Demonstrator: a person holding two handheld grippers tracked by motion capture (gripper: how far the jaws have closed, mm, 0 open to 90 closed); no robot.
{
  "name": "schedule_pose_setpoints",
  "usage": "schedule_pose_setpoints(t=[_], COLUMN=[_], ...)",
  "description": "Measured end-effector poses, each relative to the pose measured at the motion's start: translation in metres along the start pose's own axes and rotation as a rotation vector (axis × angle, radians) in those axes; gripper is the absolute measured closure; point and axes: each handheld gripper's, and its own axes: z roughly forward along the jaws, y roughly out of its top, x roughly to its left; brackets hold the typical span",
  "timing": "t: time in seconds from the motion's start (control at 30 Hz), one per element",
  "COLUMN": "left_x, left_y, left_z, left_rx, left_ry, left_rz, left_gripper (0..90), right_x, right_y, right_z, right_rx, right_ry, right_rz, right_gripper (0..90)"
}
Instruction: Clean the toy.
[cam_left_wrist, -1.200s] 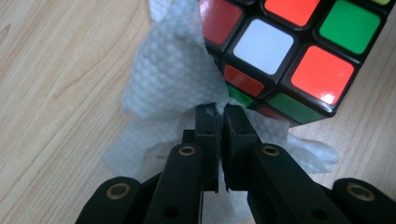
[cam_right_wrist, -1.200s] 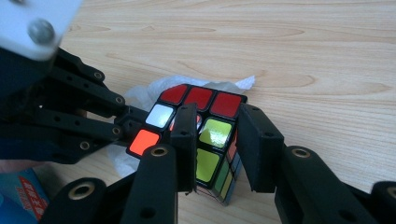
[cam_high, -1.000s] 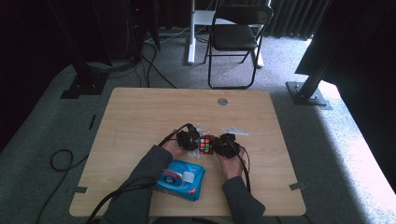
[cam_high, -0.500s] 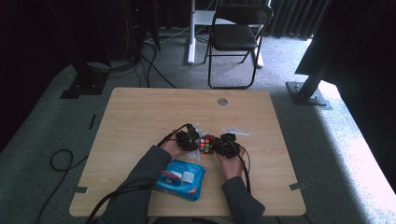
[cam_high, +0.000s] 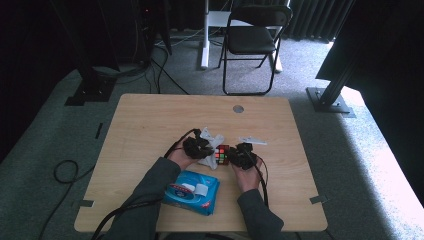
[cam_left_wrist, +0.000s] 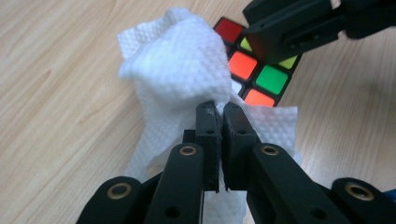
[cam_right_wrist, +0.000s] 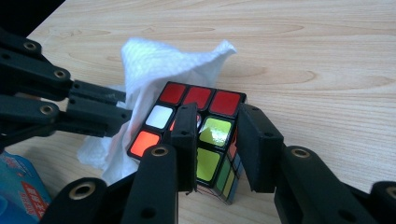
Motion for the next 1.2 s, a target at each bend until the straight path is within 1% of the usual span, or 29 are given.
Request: schedule_pose_setpoints(t=[0.2, 0.47, 0.6, 0.67, 0.73, 0.77, 0.83, 0.97, 1.1, 1.2], left_x=[-0.004, -0.006, -0.008, -0.007, -0.007, -0.008, -0.010, -0.011, -0.010, -0.011], left_y=[0.000, -0.004, -0.005, -0.007, -0.008, -0.009, -0.008, -0.005, -0.003, -0.002], left_z=[-0.002, -0.005, -0.001, 0.000, 0.004, 0.007, 0.010, 0.015, 0.021, 0.026], left_rx=[-0.004, -0.002, 0.039, 0.051, 0.081, 0.100, 0.123, 0.153, 0.181, 0.216], left_ry=[0.000, -0.026, -0.024, -0.029, -0.024, -0.028, -0.021, -0.012, -0.005, 0.011], left_rz=[0.020, 0.024, 0.051, 0.051, 0.058, 0.067, 0.085, 0.108, 0.111, 0.126], left_gripper=[86.5, 86.5, 86.4, 86.5, 86.4, 86.4, 86.4, 86.4, 86.3, 86.3], right_x=[0.000, -0.001, -0.001, -0.001, 0.000, 0.000, 0.000, 0.000, 0.000, 0.000], right_y=[0.000, 0.000, 0.000, 0.000, 0.000, 0.000, 0.000, 0.001, 0.001, 0.001], right_z=[0.000, 0.000, 0.000, 0.000, 0.000, 0.000, 0.000, 0.000, 0.000, 0.000], right_rx=[0.000, 0.001, 0.003, 0.004, 0.003, 0.004, 0.004, 0.004, 0.005, 0.005], right_ry=[0.001, 0.006, 0.007, 0.008, 0.006, 0.006, 0.007, 0.007, 0.006, 0.006], right_rz=[0.000, 0.007, 0.005, 0.007, 0.004, 0.005, 0.005, 0.007, 0.006, 0.006], right_gripper=[69.1, 69.2, 69.2, 69.3, 69.2, 69.2, 69.2, 69.4, 69.5, 69.5])
